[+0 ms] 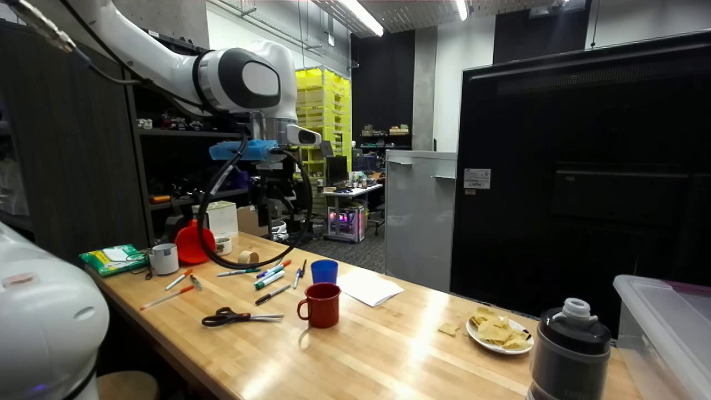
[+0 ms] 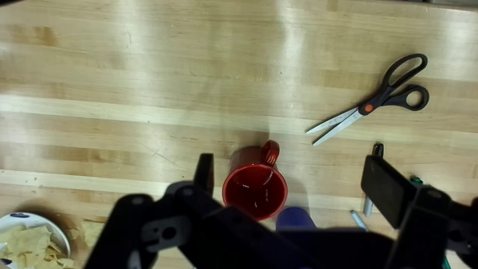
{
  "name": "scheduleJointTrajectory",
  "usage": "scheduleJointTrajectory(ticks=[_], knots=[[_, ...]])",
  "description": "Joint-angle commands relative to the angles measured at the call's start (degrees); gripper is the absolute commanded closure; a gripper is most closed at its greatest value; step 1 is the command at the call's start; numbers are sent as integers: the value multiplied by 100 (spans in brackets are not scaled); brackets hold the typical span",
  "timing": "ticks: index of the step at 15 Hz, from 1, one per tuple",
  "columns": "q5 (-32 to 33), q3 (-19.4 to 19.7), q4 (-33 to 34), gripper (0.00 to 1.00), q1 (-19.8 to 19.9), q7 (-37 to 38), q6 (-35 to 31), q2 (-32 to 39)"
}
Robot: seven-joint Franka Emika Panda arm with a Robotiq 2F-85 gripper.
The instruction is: Move the tape and place it in the bag
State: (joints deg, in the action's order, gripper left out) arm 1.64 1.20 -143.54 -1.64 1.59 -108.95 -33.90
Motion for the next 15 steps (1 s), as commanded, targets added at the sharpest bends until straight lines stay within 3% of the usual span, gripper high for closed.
scheduleJointTrajectory(ticks=[1,6,12,15], knots=[[-35,-59,11,0,68,-30,12,3],[-205,45,108,0,72,-26,44,91],[-970,249,268,0,56,10,-18,394],[-1334,155,306,0,69,256,-140,413]])
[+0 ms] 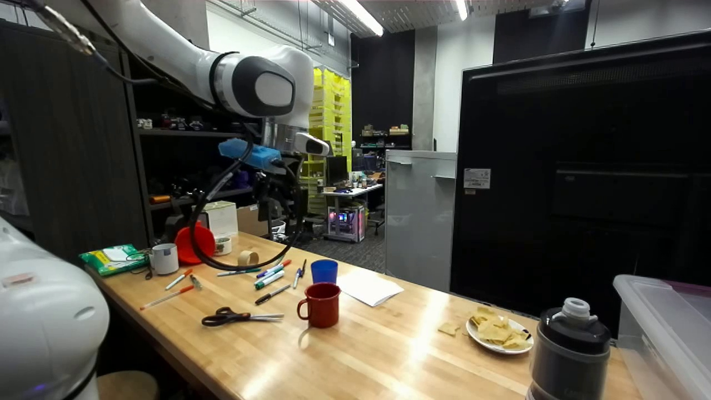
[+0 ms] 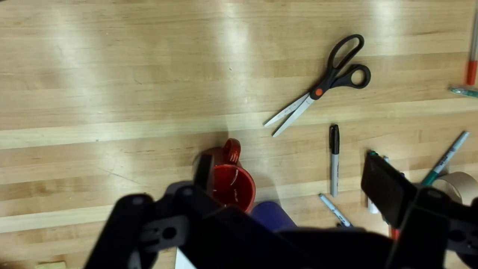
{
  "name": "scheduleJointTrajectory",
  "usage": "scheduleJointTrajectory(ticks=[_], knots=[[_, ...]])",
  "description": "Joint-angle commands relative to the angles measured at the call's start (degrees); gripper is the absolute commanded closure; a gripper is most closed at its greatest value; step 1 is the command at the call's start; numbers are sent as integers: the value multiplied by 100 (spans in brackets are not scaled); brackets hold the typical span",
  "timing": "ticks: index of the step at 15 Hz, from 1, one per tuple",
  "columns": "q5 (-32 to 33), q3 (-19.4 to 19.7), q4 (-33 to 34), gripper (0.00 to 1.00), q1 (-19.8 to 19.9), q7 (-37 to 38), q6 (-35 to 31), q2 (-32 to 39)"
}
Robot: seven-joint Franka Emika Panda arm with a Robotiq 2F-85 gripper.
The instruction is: Move the tape and place it in the bag
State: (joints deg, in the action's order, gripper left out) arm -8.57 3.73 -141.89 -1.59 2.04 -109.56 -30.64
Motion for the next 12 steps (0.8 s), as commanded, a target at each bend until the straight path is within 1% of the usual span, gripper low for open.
scheduleJointTrajectory(ticks=[1,4,10,12], knots=[[-362,-178,123,0,59,316,-180,38],[-374,-500,166,0,-19,636,-339,-114],[-168,-1408,643,0,-274,1535,-143,-264],[-35,-1661,915,0,-409,1592,4,-193]])
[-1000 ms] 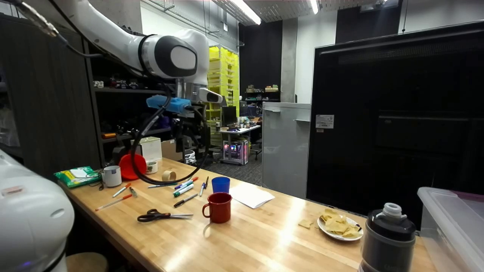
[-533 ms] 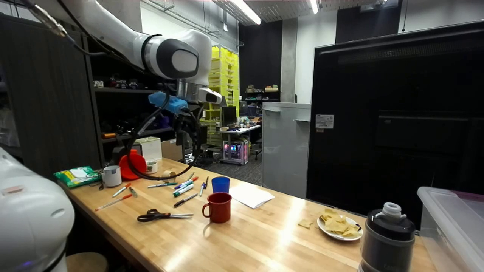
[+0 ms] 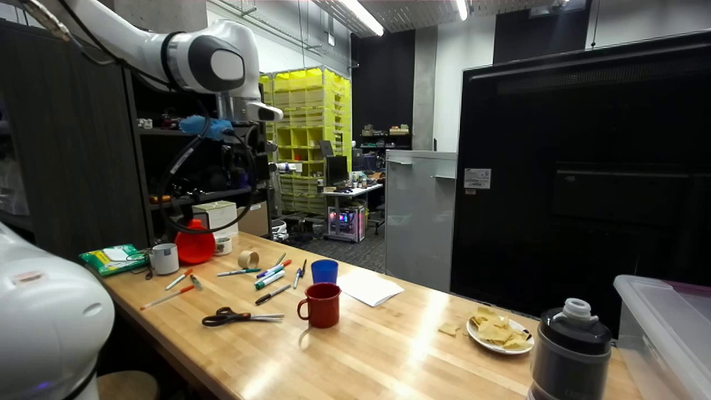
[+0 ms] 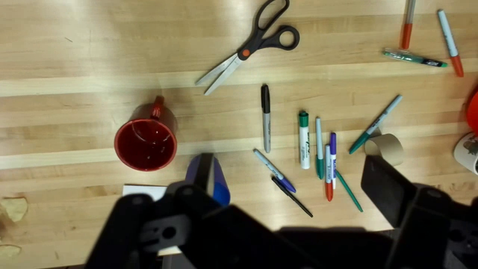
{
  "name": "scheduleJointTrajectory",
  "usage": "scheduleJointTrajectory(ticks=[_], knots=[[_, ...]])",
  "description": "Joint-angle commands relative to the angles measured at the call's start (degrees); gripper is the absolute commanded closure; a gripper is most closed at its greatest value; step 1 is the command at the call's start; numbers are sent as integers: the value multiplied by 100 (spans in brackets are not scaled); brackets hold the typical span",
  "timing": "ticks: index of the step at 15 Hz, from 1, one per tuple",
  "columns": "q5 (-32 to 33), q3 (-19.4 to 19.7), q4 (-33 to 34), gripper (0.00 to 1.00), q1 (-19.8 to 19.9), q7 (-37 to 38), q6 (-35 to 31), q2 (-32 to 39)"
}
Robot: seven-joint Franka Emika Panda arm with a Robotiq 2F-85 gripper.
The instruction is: Move the tape and place it in the bag
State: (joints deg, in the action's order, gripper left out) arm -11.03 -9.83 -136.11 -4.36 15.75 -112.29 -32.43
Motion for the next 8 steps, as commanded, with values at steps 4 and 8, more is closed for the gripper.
scheduleJointTrajectory(ticks=[4,8], knots=[[713,-751,948,0,-136,540,496,317],[1096,-890,1483,0,-65,954,616,784]])
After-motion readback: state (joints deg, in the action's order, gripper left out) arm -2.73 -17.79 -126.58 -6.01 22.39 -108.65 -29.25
